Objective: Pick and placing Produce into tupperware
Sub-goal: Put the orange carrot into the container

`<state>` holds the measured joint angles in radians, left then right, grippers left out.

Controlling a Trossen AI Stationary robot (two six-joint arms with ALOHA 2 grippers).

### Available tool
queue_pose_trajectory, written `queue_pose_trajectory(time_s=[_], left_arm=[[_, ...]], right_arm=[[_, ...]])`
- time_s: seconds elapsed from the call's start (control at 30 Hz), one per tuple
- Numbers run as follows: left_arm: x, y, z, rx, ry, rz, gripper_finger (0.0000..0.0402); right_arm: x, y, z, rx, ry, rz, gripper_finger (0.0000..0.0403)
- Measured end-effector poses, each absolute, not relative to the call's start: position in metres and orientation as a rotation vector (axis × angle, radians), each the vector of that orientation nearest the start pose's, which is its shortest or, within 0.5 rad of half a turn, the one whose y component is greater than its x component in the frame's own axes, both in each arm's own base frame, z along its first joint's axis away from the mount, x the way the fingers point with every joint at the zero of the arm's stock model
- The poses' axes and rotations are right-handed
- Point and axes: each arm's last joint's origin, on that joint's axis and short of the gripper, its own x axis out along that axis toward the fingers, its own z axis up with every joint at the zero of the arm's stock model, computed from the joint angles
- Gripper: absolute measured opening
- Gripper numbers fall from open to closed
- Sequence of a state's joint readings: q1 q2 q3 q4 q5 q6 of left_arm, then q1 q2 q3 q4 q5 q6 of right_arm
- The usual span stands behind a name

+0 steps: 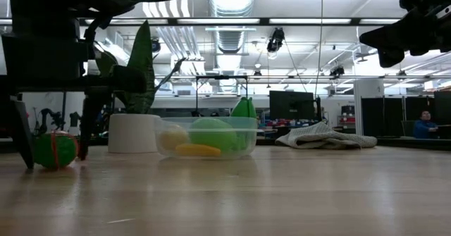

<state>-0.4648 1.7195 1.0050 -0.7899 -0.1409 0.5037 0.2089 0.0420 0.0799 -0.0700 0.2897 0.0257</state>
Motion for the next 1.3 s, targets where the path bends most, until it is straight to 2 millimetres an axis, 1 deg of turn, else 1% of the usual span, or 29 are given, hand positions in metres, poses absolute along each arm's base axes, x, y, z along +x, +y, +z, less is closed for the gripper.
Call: queue_pose_trajectory(time_s=[0.17, 0.27, 0.7, 0.9, 1.03, 1.13, 1.3], left_arm=[[0.261, -0.126, 0.154, 0.857, 1.366, -0.625, 0.0154], [0.261, -0.126, 0.154, 0.858, 1.365, -0.624, 0.0138], [0.261, -0.125, 0.156, 0.879, 1.380, -0.603, 0.0140], [0.267, -0.128, 0.169, 0.872, 1.382, -0.578, 0.0140], [0.271, -0.128, 0.180, 0.927, 1.382, -0.523, 0.0139], [0.277, -0.128, 0.189, 0.984, 1.350, -0.499, 0.0139], [0.289, -0.125, 0.204, 0.989, 1.299, -0.491, 0.0139]], right_arm=[[0.094, 0.011, 0.181, 0.018, 0.030, -0.081, 0.0009], [0.094, 0.011, 0.181, 0.018, 0.030, -0.081, 0.0009], [0.094, 0.011, 0.181, 0.018, 0.030, -0.081, 0.0009], [0.094, 0.011, 0.181, 0.018, 0.030, -0.081, 0.0009], [0.094, 0.011, 0.181, 0.018, 0.030, -0.081, 0.0009], [0.094, 0.011, 0.181, 0.018, 0.030, -0.081, 0.0009], [0.094, 0.011, 0.181, 0.018, 0.030, -0.081, 0.0009]])
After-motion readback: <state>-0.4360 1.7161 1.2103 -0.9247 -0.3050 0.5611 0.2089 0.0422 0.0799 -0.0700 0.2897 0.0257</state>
